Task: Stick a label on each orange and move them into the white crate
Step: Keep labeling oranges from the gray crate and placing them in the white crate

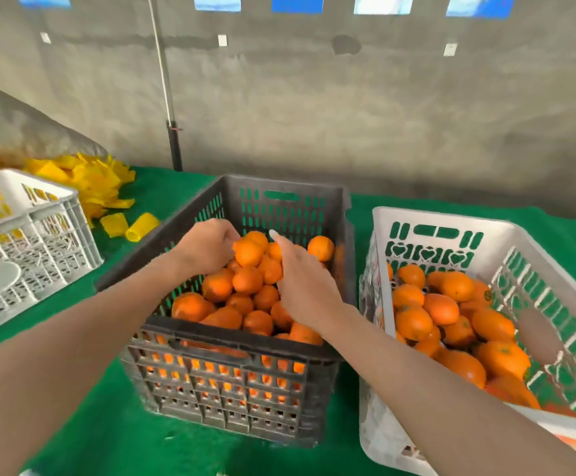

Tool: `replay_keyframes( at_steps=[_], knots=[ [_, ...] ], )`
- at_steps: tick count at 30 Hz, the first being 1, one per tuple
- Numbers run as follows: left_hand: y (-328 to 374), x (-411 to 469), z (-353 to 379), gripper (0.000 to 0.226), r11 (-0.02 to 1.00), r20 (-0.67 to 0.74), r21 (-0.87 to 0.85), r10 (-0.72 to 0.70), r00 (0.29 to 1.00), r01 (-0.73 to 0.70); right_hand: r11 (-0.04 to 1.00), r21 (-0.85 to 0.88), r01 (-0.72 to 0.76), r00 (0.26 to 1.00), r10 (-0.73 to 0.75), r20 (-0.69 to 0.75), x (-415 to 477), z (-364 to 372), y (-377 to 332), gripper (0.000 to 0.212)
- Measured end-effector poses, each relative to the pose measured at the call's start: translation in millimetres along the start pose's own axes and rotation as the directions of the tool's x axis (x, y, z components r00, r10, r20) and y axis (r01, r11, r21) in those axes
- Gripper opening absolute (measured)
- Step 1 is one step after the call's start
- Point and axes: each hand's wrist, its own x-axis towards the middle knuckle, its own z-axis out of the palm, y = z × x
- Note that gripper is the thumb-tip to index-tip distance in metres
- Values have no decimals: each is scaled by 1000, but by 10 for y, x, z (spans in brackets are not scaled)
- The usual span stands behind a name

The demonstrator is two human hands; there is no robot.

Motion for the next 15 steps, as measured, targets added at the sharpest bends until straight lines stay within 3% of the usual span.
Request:
replay_keyframes(
  at_steps=[2, 4, 6, 7, 8, 9, 10, 11, 13, 15],
  knots=[
    [-10, 249, 173, 31, 971, 229, 216, 48, 972, -99, 999, -43, -27, 1000, 28, 13, 7, 77, 43, 81],
    [-20, 388, 411, 38, 888, 514, 407, -28, 857, -215, 997, -63, -35, 999, 36, 8, 15, 121, 84, 81],
    [-55, 450, 659, 56, 836, 713, 527, -338, 615, -152, 995, -83, -46, 998, 48, 29, 15, 141, 102, 85],
    [-75, 442, 752, 69, 788, 730, 605, -493, 473, -113, 995, -87, -52, 997, 56, 46, 17, 147, 110, 87],
    [-103, 428, 818, 76, 747, 718, 654, -565, 406, -118, 995, -86, -58, 996, 64, 64, 22, 152, 117, 88],
    [-143, 422, 851, 80, 712, 706, 682, -582, 403, -168, 995, -80, -63, 994, 69, 79, 29, 150, 121, 89],
    [-197, 425, 889, 80, 691, 706, 682, -537, 462, -239, 995, -73, -66, 993, 73, 92, 33, 145, 121, 89],
    [-258, 423, 914, 80, 677, 694, 674, -443, 567, -296, 995, -65, -70, 992, 76, 103, 34, 139, 121, 88],
    [-351, 401, 986, 84, 771, 663, 575, -241, 709, -275, 997, -44, -67, 991, 72, 112, 24, 131, 118, 87],
    [-491, 387, 1044, 76, 909, 552, 398, -133, 823, -120, 998, -25, -57, 992, 60, 108, 6, 122, 102, 85]
  ],
)
